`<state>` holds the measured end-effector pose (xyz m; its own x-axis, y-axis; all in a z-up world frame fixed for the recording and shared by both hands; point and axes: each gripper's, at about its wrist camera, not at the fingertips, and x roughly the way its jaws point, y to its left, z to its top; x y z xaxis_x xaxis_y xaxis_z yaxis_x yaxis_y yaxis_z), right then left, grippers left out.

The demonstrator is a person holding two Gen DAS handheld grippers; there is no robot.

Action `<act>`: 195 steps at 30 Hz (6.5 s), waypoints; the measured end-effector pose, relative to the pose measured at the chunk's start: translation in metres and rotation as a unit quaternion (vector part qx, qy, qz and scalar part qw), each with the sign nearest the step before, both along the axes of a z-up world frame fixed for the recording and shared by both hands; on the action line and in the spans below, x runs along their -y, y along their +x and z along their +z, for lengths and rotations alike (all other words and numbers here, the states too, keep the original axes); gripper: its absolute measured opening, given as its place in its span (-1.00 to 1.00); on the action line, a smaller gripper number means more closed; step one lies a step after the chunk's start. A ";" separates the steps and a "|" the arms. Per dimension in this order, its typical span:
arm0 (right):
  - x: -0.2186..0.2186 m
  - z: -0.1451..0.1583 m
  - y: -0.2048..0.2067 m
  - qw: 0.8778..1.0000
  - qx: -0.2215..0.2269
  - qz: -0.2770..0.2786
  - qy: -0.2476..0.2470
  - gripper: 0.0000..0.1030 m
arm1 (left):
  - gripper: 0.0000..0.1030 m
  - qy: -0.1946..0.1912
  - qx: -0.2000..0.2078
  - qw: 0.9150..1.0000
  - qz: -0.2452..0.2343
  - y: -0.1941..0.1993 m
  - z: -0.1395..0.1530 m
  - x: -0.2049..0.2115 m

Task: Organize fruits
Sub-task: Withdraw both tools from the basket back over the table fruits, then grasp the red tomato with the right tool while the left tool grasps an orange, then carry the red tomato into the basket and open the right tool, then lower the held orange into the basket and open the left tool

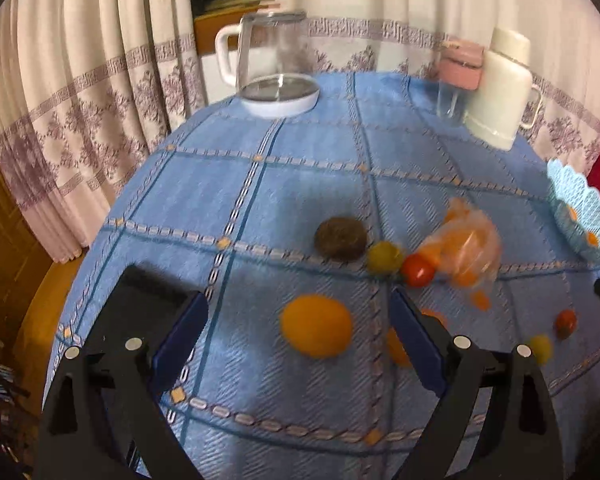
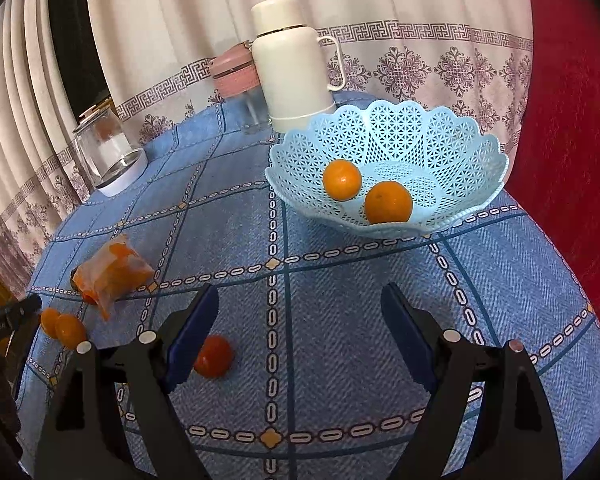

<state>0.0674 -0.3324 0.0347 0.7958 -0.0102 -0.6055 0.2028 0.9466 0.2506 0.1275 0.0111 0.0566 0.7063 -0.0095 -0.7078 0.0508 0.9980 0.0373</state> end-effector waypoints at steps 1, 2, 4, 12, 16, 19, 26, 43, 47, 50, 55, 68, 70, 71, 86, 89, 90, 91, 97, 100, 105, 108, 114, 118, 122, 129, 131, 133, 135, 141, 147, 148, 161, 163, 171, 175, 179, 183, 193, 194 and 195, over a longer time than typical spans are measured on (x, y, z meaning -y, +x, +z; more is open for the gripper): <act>-0.001 0.000 0.000 1.000 -0.001 0.000 0.000 0.64 | 0.76 0.000 -0.004 1.000 0.001 -0.001 -0.004 -0.002; -0.001 -0.001 0.000 1.000 -0.001 0.000 -0.001 0.64 | 0.76 -0.003 -0.009 1.000 0.002 -0.001 -0.008 -0.005; -0.002 -0.001 0.000 1.000 -0.003 0.000 -0.003 0.64 | 0.76 -0.010 -0.013 1.000 0.003 0.000 -0.013 -0.009; -0.006 -0.001 0.001 1.000 -0.008 -0.002 -0.009 0.64 | 0.62 -0.021 -0.021 1.000 -0.004 0.009 -0.023 -0.012; -0.007 -0.001 0.001 1.000 -0.011 -0.002 -0.010 0.64 | 0.47 -0.032 -0.024 0.999 -0.017 0.011 -0.026 -0.010; -0.008 -0.002 0.001 1.000 -0.014 0.003 -0.006 0.64 | 0.15 -0.045 -0.025 0.998 -0.033 0.012 -0.027 -0.008; -0.012 -0.004 -0.004 0.999 -0.027 0.020 0.007 0.64 | -0.12 -0.062 -0.016 0.997 -0.047 0.007 -0.027 -0.007; -0.055 -0.016 0.008 0.992 -0.079 0.103 -0.007 -0.09 | -0.12 -0.104 0.025 0.994 -0.022 -0.006 -0.018 -0.027; -0.057 -0.018 0.015 0.990 -0.088 0.108 -0.004 -0.23 | -0.12 -0.102 0.026 0.994 -0.021 -0.007 -0.018 -0.027; -0.059 -0.021 0.018 0.989 -0.093 0.112 -0.005 -0.31 | -0.12 -0.101 0.027 0.994 -0.022 -0.007 -0.018 -0.027; -0.060 -0.021 0.019 0.989 -0.097 0.109 -0.013 -0.37 | -0.12 -0.101 0.025 0.994 -0.021 -0.007 -0.019 -0.026; -0.064 -0.017 0.018 0.989 -0.095 0.109 -0.028 -0.44 | -0.12 -0.102 0.025 0.994 -0.020 -0.007 -0.020 -0.026; -0.065 -0.017 0.018 0.989 -0.093 0.110 -0.029 -0.44 | -0.12 -0.102 0.025 0.994 -0.020 -0.007 -0.020 -0.026; -0.065 -0.016 0.018 0.989 -0.093 0.110 -0.030 -0.44 | -0.12 -0.102 0.025 0.994 -0.020 -0.007 -0.020 -0.026; -0.066 -0.011 0.018 0.990 -0.084 0.104 -0.042 -0.44 | -0.12 -0.102 0.025 0.994 -0.020 -0.006 -0.020 -0.026; -0.066 -0.010 0.018 0.990 -0.083 0.103 -0.041 -0.44 | -0.12 -0.102 0.025 0.994 -0.020 -0.006 -0.020 -0.026; -0.065 -0.009 0.018 0.991 -0.082 0.102 -0.041 -0.44 | -0.12 -0.103 0.024 0.994 -0.020 -0.006 -0.020 -0.026; -0.064 -0.009 0.018 0.991 -0.081 0.101 -0.040 -0.44 | -0.12 -0.103 0.024 0.994 -0.020 -0.006 -0.020 -0.026; -0.053 0.000 0.014 0.993 -0.069 0.086 -0.040 -0.44 | -0.12 -0.103 0.024 0.994 -0.020 -0.006 -0.020 -0.026; -0.045 0.005 0.012 0.995 -0.063 0.074 -0.039 -0.44 | -0.12 -0.103 0.024 0.994 -0.020 -0.006 -0.020 -0.026; -0.028 0.013 0.008 0.997 -0.051 0.050 -0.037 -0.44 | -0.12 -0.102 0.024 0.994 -0.020 -0.006 -0.020 -0.026; -0.014 0.020 0.005 0.998 -0.043 0.031 -0.036 -0.44 | -0.12 -0.103 0.024 0.994 -0.020 -0.006 -0.020 -0.027; 0.010 0.033 -0.003 0.999 -0.026 -0.002 -0.037 -0.44 | -0.12 -0.103 0.025 0.994 -0.019 -0.006 -0.020 -0.028; 0.029 0.043 -0.007 0.999 -0.014 -0.027 -0.041 -0.44 | -0.12 -0.103 0.026 0.994 -0.017 -0.006 -0.021 -0.029; 0.045 0.048 -0.008 0.998 -0.006 -0.047 -0.046 -0.44 | -0.12 -0.102 0.026 0.994 -0.014 -0.007 -0.021 -0.029; 0.071 0.048 -0.003 0.996 -0.002 -0.072 -0.046 -0.44 | -0.12 -0.096 0.027 0.995 -0.008 -0.008 -0.020 -0.027; 0.078 0.046 0.001 0.996 -0.003 -0.077 -0.044 -0.44 | -0.12 -0.094 0.026 0.995 -0.007 -0.008 -0.020 -0.026; 0.085 0.043 0.007 0.996 -0.006 -0.082 -0.040 -0.44 | -0.12 -0.092 0.025 0.995 -0.005 -0.007 -0.020 -0.026; 0.089 0.041 0.011 0.996 -0.007 -0.087 -0.037 -0.44 | -0.12 -0.090 0.025 0.996 -0.003 -0.007 -0.020 -0.025; 0.101 0.027 0.025 0.995 -0.018 -0.093 -0.025 -0.44 | -0.12 -0.082 0.021 0.996 0.003 -0.006 -0.021 -0.024; 0.108 0.023 0.025 0.995 -0.011 -0.097 -0.011 -0.34 | -0.12 -0.075 0.014 0.997 0.013 -0.004 -0.021 -0.024; 0.109 0.023 0.025 0.995 -0.009 -0.098 -0.010 -0.34 | -0.12 -0.074 0.014 0.997 0.014 -0.003 -0.021 -0.023; 0.112 0.028 -0.008 0.990 0.043 -0.135 -0.012 -0.07 | -0.12 -0.062 0.058 0.996 0.016 -0.006 0.025 -0.014; 0.114 0.026 -0.012 0.988 0.047 -0.146 -0.006 -0.07 | -0.12 -0.061 0.065 0.996 0.003 -0.006 0.032 -0.003; 0.127 0.018 -0.025 0.982 0.060 -0.178 0.025 0.06 | -0.12 -0.070 0.062 0.993 -0.076 0.004 0.045 0.069; 0.124 0.015 -0.026 0.980 0.064 -0.187 0.017 0.11 | -0.12 -0.074 0.058 0.989 -0.115 0.010 0.048 0.110; 0.119 0.015 -0.028 0.980 0.069 -0.189 0.008 0.12 | -0.12 -0.079 0.053 0.982 -0.161 0.014 0.051 0.156; 0.120 0.014 -0.030 0.978 0.074 -0.197 0.009 0.14 | -0.12 -0.078 0.053 0.974 -0.205 0.016 0.052 0.197; 0.128 0.011 -0.033 0.974 0.075 -0.211 0.030 0.15 | -0.12 -0.079 0.032 0.960 -0.268 0.032 0.043 0.277; 0.128 0.011 -0.033 0.974 0.075 -0.212 0.031 0.15 | -0.12 -0.079 0.029 0.959 -0.270 0.034 0.042 0.280; 0.128 0.011 -0.034 0.973 0.075 -0.214 0.032 0.15 | -0.12 -0.079 0.026 0.958 -0.273 0.036 0.041 0.286</act>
